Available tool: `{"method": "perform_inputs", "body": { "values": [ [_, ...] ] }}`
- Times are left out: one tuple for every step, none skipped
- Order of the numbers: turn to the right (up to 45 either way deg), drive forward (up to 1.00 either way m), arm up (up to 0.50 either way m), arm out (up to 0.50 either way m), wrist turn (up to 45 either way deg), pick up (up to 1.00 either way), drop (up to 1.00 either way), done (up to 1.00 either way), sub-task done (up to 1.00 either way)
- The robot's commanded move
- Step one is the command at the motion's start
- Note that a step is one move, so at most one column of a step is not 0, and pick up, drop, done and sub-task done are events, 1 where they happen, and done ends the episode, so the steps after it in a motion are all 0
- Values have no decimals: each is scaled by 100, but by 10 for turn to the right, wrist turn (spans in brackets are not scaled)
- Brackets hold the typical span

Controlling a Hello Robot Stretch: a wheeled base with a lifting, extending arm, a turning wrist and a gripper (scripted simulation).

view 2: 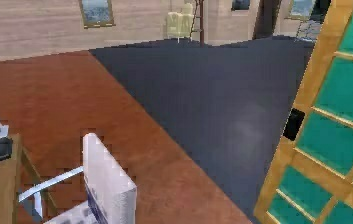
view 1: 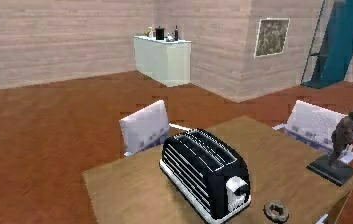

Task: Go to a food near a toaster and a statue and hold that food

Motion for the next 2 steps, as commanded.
{"method": "perform_inputs", "body": {
  "values": [
    [-450, 0, 0, 0, 0, 0, 0, 0, 0],
    [-120, 0, 0, 0, 0, 0, 0, 0, 0]
  ]
}}
